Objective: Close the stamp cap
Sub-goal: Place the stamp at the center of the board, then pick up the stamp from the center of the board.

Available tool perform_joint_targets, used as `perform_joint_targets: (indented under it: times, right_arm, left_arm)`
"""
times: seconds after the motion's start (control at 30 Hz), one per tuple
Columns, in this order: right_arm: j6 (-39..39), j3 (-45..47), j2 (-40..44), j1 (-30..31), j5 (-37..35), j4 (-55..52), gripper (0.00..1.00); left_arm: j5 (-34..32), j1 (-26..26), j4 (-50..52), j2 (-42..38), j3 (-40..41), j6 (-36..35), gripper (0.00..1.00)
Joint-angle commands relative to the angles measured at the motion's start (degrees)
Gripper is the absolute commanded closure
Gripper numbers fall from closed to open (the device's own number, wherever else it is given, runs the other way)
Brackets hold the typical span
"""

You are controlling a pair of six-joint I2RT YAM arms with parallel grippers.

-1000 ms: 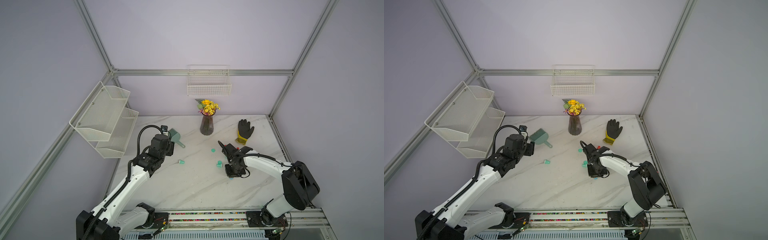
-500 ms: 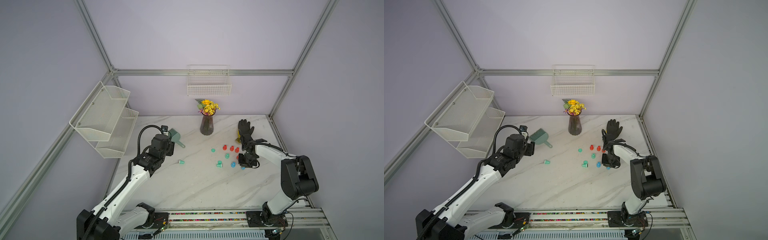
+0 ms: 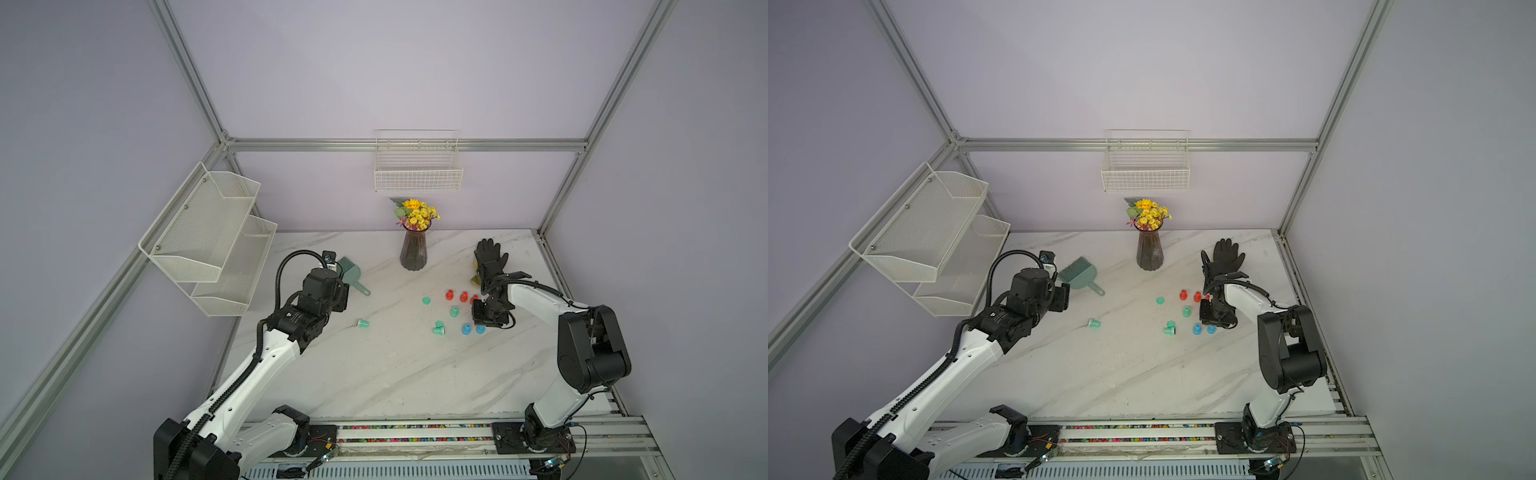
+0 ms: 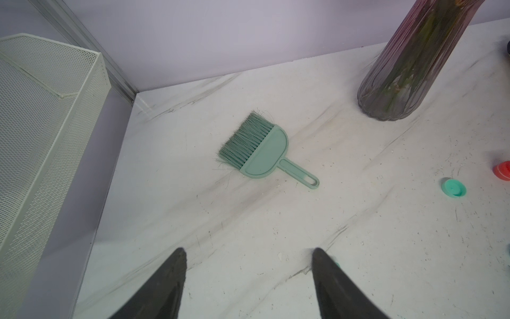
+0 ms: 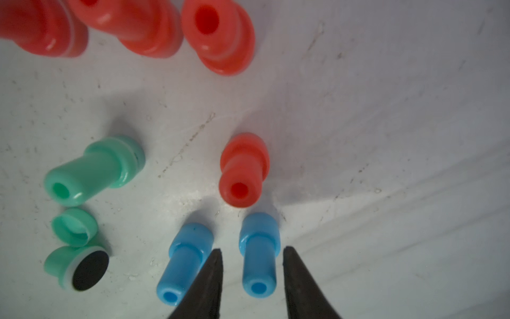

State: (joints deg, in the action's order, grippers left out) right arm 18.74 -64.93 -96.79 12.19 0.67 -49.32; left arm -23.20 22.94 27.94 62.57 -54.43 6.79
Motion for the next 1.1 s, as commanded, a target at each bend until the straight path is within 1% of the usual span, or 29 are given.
perform_joint_targets:
  times: [0.0,0.13,0.2,0.27,0.4,0.5,0.6,0.7,0.77,0.9,1.07]
  right_arm:
    - [-0.7,-2.3,3.0,0.1,-2.1,-3.7,0.58]
    - [-0.1,-5.0,6.4,1.8,-3.5,-6.0,0.58]
    - [0.5,-6.8,7.0,5.4,-4.1,-7.0,0.59]
    - [0.4,-8.6,6.0,10.5,-5.0,-7.8,0.59]
    - [-5.4,-10.5,2.0,20.0,-3.8,-4.5,0.59]
    - [-11.4,-12.1,-1.5,23.2,-1.8,-3.0,0.59]
    - [-16.5,-14.3,-5.9,25.0,-1.2,-2.8,0.6]
    - [-19.4,-16.9,-11.0,25.8,-4.3,-4.7,0.63]
    - [-20.6,-18.1,-13.9,26.3,-6.3,-5.7,0.64]
    - [-21.9,-19.1,-16.8,26.4,-8.0,-5.2,0.65]
    - [-22.5,-19.6,-19.0,26.4,-7.8,-5.7,0.66]
  left_arm:
    - [-1.3,-0.3,-1.0,-0.1,-1.3,-1.3,0.28]
    - [-1.2,-0.3,-1.0,0.2,-1.2,-1.3,0.28]
    - [-1.1,-0.3,-1.0,0.4,-1.3,-1.3,0.29]
    - [-1.1,-0.3,-1.0,0.5,-1.4,-1.3,0.28]
    - [-1.2,-0.3,-0.9,0.7,-1.5,-1.4,0.28]
    - [-1.1,-0.2,-0.8,0.7,-1.4,-1.3,0.28]
    - [-1.2,-0.3,-0.9,0.9,-1.4,-1.3,0.28]
    - [-1.2,-0.3,-0.7,1.1,-1.5,-1.3,0.28]
    - [-1.3,-0.3,-0.6,1.1,-1.4,-1.3,0.29]
    - [-1.3,-0.2,-0.8,1.2,-1.5,-1.3,0.28]
    - [-1.5,-0.3,-0.6,1.4,-1.5,-1.3,0.28]
